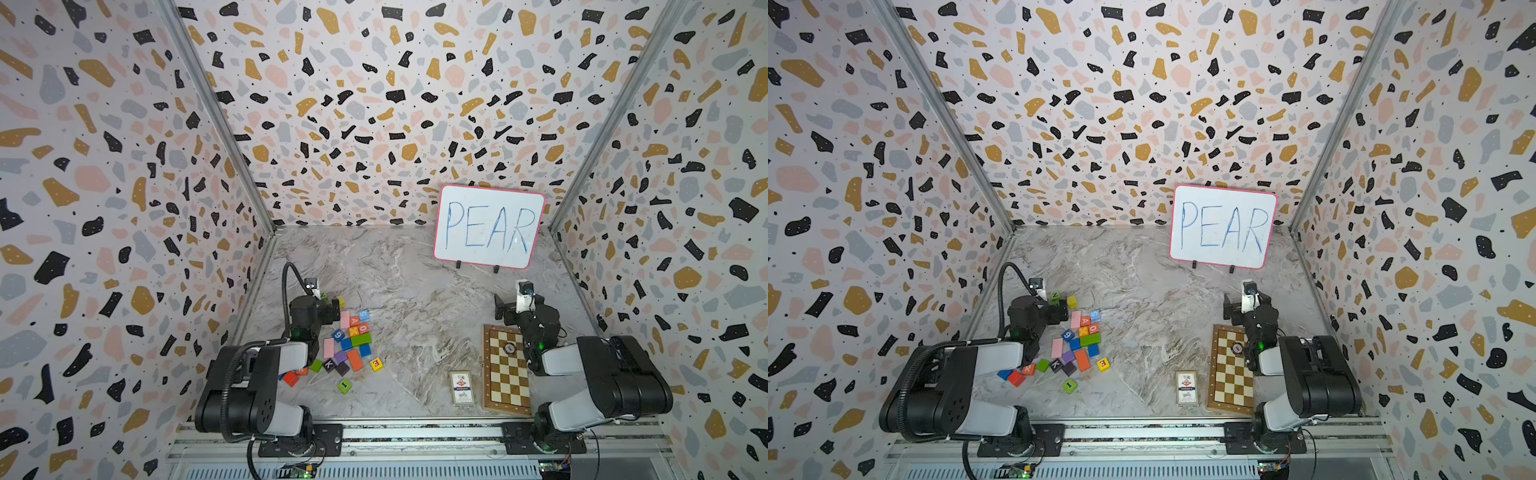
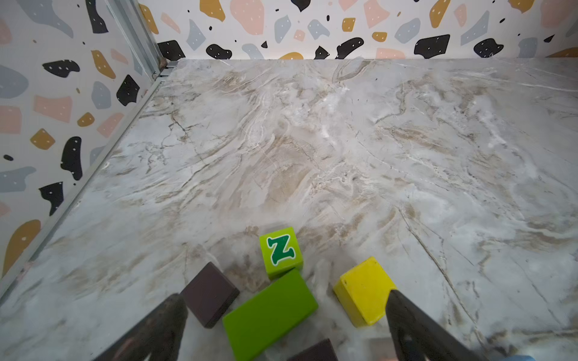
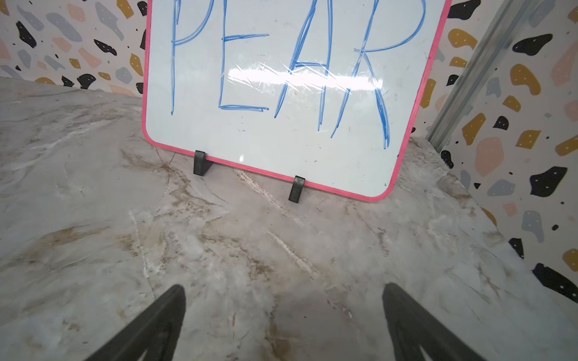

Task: Spell the uppercase word “pear” with letter blocks
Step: Pick up the letter block from the center of the board.

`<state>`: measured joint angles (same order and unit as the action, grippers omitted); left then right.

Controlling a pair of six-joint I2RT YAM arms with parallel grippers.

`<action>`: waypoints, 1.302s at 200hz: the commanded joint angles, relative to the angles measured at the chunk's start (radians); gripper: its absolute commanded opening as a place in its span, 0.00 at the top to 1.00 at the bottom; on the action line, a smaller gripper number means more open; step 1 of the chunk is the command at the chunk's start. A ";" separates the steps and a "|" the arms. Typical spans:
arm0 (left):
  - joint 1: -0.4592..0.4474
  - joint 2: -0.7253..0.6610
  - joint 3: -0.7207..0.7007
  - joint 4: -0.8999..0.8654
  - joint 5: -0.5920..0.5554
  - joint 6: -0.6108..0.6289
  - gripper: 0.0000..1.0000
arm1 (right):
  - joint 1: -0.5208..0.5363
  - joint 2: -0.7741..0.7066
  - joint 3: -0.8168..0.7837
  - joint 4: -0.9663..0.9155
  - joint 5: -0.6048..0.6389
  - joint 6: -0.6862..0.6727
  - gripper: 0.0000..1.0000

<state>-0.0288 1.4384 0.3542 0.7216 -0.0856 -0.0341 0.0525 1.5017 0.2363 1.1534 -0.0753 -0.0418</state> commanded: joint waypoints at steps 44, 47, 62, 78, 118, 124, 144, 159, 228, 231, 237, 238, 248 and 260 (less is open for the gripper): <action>0.004 -0.027 -0.009 0.052 0.012 0.017 0.01 | -0.003 -0.024 0.000 0.014 -0.007 0.012 0.00; 0.004 -0.026 -0.009 0.052 0.012 0.018 0.01 | -0.004 -0.024 0.000 0.015 -0.007 0.012 0.00; 0.005 -0.030 -0.011 0.052 0.012 0.017 0.01 | -0.005 -0.026 -0.001 0.015 0.016 0.023 0.00; 0.016 -0.026 -0.008 0.051 0.030 0.013 0.01 | -0.003 -0.023 0.003 0.012 0.025 0.026 0.00; 0.021 -0.026 -0.009 0.053 0.043 0.011 0.01 | -0.004 -0.020 0.009 0.003 0.026 0.026 0.00; 0.021 -0.027 -0.009 0.053 0.044 0.010 0.01 | -0.004 -0.020 0.008 0.004 0.025 0.027 0.00; 0.023 -0.028 -0.011 0.055 0.047 0.009 0.01 | -0.004 -0.019 0.009 0.003 0.025 0.027 0.01; 0.023 -0.026 -0.008 0.052 0.046 0.010 0.01 | -0.004 -0.019 0.009 0.002 0.023 0.028 0.00; 0.020 -0.096 0.070 -0.136 -0.130 -0.061 0.01 | 0.045 -0.076 0.116 -0.233 0.100 0.003 0.00; 0.020 -0.109 0.096 -0.205 -0.147 -0.068 0.01 | 0.046 -0.079 0.144 -0.280 0.102 0.003 0.01; 0.020 -0.128 0.134 -0.276 -0.179 -0.080 0.01 | 0.054 -0.080 0.192 -0.368 0.104 0.006 0.01; 0.020 -0.130 0.137 -0.280 -0.182 -0.081 0.01 | 0.056 -0.080 0.197 -0.377 0.104 0.005 0.02; 0.020 -0.166 0.158 -0.333 -0.181 -0.080 0.01 | 0.084 -0.080 0.247 -0.459 0.141 0.006 0.02; 0.014 -0.211 0.173 -0.383 -0.205 -0.107 0.01 | 0.136 -0.103 0.269 -0.509 0.205 0.009 0.02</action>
<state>-0.0132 1.3193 0.4583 0.4820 -0.1856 -0.0834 0.1223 1.4586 0.4198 0.8608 0.0223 -0.0303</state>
